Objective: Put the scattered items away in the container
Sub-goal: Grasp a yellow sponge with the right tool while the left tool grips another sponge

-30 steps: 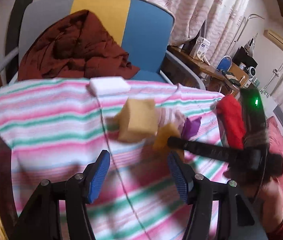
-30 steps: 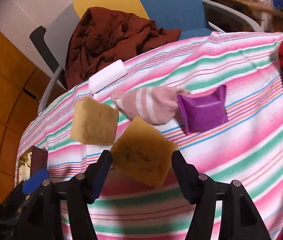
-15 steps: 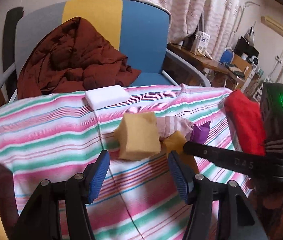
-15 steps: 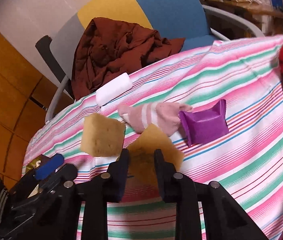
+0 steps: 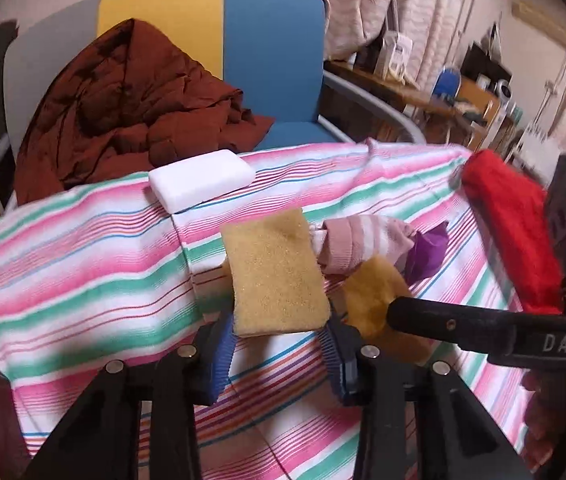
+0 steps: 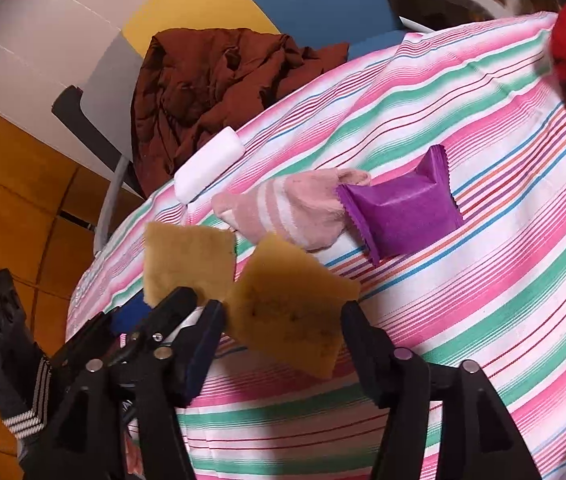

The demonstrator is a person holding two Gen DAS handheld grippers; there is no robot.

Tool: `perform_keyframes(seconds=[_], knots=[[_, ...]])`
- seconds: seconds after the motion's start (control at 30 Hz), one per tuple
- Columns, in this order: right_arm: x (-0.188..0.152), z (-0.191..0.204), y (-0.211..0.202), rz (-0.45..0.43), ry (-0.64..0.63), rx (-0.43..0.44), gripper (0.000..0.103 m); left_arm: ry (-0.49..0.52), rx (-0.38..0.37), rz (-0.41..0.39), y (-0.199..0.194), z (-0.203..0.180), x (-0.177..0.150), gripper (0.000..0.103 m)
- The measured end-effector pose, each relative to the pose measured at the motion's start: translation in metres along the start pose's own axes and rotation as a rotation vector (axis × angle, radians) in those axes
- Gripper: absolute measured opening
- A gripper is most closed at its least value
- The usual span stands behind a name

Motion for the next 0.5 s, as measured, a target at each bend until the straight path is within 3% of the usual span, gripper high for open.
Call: perform_keyframes(seconds=[0.1, 0.27, 0.37, 0.4, 0.5], knots=[[0.000, -0.001, 0.003, 0.004, -0.007, -0.030, 0.081, 0.000, -0.003, -0.019, -0.004, 0.003, -0.004, 0.037], [-0.004, 0.001, 0.017, 0.041, -0.036, -0.058, 0.081, -0.016, -0.007, -0.058, -0.016, 0.007, -0.022, 0.036], [-0.006, 0.003, 0.023, 0.053, -0.076, -0.104, 0.072, -0.055, -0.022, -0.077, -0.025, 0.013, -0.037, 0.036], [-0.006, 0.007, 0.023, 0.051, -0.100, -0.097, 0.057, -0.066, -0.025, -0.080, -0.027, 0.014, -0.041, 0.036], [-0.007, 0.012, 0.023, 0.053, -0.140, -0.112, 0.054, -0.081, -0.028, -0.090, -0.036, 0.018, -0.056, 0.036]])
Point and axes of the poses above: each gripper's, at about its wrist camera, not at the fingertips, and y roughly the way its jaws point, z to its left, x to its top, the point moved 9 cm from there along y, roughly the way its jaws point, and after that the axes turned 9 degrees about z, right-handed, at the moved point
